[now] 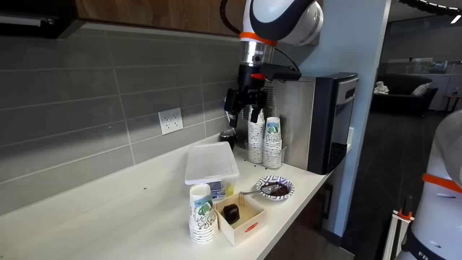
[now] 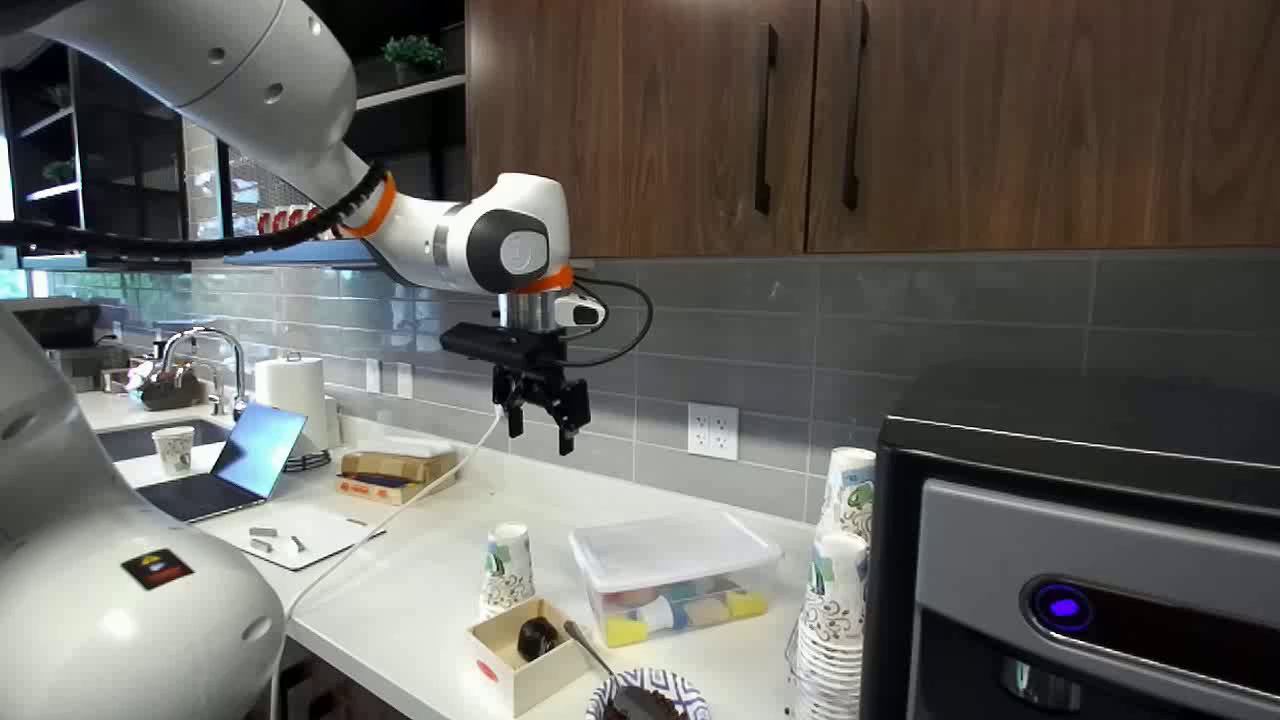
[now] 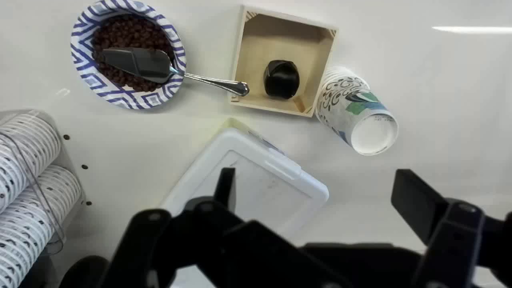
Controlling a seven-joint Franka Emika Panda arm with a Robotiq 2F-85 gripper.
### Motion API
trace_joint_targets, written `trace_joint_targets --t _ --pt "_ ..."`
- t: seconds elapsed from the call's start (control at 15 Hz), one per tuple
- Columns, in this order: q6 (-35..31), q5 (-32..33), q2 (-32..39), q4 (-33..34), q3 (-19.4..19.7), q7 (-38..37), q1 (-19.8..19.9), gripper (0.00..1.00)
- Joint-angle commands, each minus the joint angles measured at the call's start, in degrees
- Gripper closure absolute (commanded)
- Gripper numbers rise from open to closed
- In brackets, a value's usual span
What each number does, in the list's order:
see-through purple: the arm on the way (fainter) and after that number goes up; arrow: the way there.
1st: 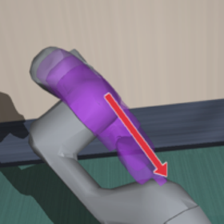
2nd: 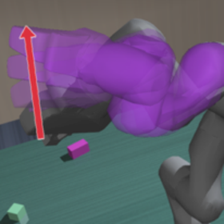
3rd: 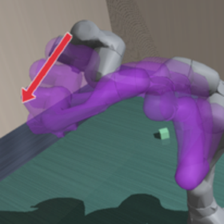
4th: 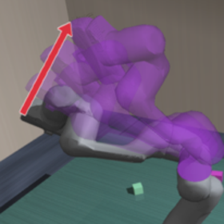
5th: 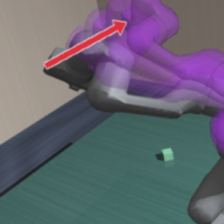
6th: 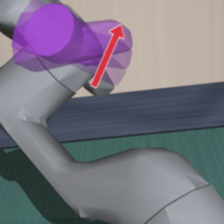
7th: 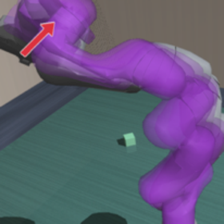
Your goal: Move the white cup to the right
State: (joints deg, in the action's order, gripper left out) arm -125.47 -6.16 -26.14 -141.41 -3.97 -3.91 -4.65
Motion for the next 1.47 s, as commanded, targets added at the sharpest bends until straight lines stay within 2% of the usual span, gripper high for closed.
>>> trace_joint_targets --t 0.0,0.27,0.47,0.87,1.4 --pt "0.2 0.0 0.0 0.2 0.0 0.0 0.1 0.0" --pt "0.2 0.0 0.0 0.2 0.0 0.0 0.1 0.0" --pt "-2.8 -0.7 3.1 0.3 -0.3 -0.1 -0.2 0.0" --pt "-9.1 -0.2 10.0 0.0 -3.1 -3.1 -1.0 0.0" --pt "-14.3 0.7 19.8 0.8 -5.8 -7.4 -2.4 0.0"
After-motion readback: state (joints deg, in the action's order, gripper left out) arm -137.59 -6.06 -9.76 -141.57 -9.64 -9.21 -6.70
